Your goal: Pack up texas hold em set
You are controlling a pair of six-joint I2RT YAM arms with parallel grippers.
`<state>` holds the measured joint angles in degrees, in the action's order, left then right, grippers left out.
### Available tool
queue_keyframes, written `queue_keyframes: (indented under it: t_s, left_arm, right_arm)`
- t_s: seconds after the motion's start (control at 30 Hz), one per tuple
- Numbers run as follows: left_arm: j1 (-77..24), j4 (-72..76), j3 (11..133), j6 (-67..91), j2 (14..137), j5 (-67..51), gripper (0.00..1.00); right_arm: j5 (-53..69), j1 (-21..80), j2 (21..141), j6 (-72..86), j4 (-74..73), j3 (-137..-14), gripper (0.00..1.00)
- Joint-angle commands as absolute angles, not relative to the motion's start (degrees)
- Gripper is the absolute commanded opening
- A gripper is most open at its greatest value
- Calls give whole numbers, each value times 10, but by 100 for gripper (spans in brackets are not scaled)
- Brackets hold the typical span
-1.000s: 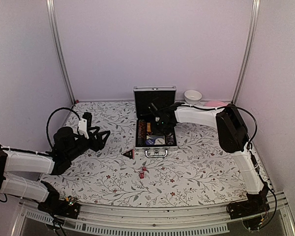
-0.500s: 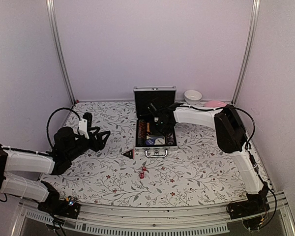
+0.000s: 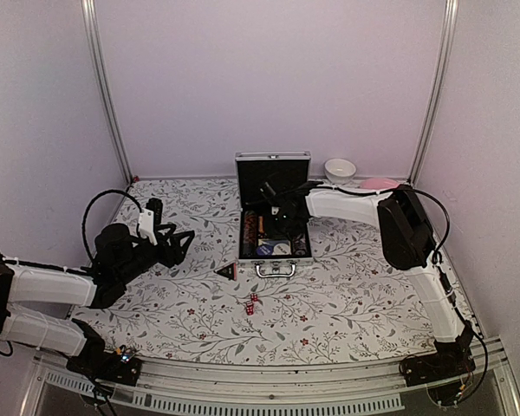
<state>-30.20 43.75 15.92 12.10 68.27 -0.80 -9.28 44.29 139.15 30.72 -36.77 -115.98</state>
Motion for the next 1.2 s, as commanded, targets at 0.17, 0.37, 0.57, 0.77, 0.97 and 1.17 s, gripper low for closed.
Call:
queue_keyframes:
  t_s: [0.17,0.37,0.57,0.77,0.97,1.17]
  left_arm:
    - [-295,432,166,119,689,-7,68]
    - [-295,433,166,119,689,-7,68]
    - [-295,431,167,119,687,-7,68]
    - [-295,430,165,119,682,-7,68]
    - [-295,430,164,119,679,-8,68]
    - [-295,432,164,124,680,-9,72]
  right_arm:
    - [-110,438,1393,307,-350,-1174,26]
    - [-128,438,1371,307,-351,-1159,28]
    - [-152,438,1324,307,-351,-1133,31]
    - [-152,438,1287,304,-351,-1109,31]
    - [-129,467,1228,293,-355,-1060,32]
    - [-108,536,1215,314,-411,-1031,35]
